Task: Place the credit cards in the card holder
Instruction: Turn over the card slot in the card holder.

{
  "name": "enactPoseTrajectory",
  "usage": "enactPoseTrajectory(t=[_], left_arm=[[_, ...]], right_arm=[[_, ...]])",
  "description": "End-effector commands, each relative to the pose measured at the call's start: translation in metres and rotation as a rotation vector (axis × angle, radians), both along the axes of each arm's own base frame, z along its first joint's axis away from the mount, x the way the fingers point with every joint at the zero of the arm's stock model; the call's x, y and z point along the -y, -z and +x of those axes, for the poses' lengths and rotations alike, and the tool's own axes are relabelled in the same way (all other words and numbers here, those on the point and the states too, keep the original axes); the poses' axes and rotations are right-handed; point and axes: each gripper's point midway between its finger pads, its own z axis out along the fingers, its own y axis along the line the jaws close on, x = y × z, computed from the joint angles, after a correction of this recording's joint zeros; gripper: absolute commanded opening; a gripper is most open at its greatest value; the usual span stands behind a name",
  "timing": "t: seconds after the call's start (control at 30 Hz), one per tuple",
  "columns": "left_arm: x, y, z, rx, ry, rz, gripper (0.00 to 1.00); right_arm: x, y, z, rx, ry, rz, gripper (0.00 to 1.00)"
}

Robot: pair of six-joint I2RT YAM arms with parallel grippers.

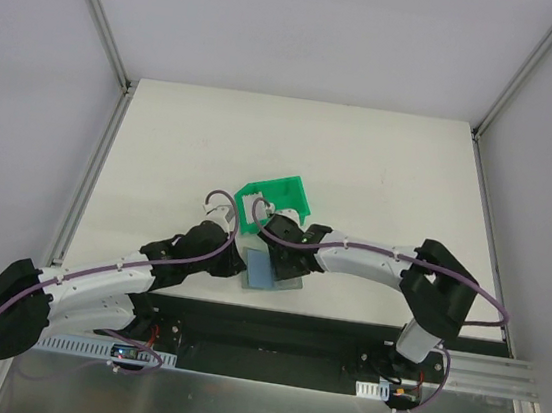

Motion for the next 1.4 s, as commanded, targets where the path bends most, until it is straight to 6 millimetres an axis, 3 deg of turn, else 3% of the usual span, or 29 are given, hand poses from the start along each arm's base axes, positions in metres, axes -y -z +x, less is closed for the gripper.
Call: enactPoseTrajectory(t=[0.0, 0.3, 0.6, 0.8, 1.03, 1.27, 1.37], left_arm=[[-0.003, 0.001, 0.003, 0.021, -0.006, 0.02, 0.0], [-0.003, 0.005, 0.002, 0.006, -0.004, 0.033, 0.0], [-0.016, 0.026, -0.001, -0.033, -0.063, 0.075, 0.0], [-0.027, 0.047, -0.007, -0.072, -0.084, 0.127, 0.0], [-0.035, 0.061, -0.01, -0.098, -0.116, 0.155, 0.0], [-0.034, 0.062, -0.007, -0.104, -0.128, 0.159, 0.0], [-0.034, 0.062, -0.007, -0.104, -0.127, 0.161, 0.0]], right_arm=[[-0.004, 0.017, -0.011, -0.075, 0.002, 0.007, 0.4], [-0.036, 0.022, -0.02, -0.175, -0.035, 0.181, 0.36], [-0.067, -0.002, -0.01, -0.206, -0.027, 0.517, 0.37], [-0.092, -0.018, -0.02, -0.27, -0.107, 0.685, 0.38], [-0.104, -0.038, -0.028, -0.289, -0.181, 0.769, 0.38], [-0.107, -0.054, -0.033, -0.276, -0.251, 0.794, 0.37], [-0.091, -0.062, -0.02, -0.168, -0.191, 0.748, 0.36]])
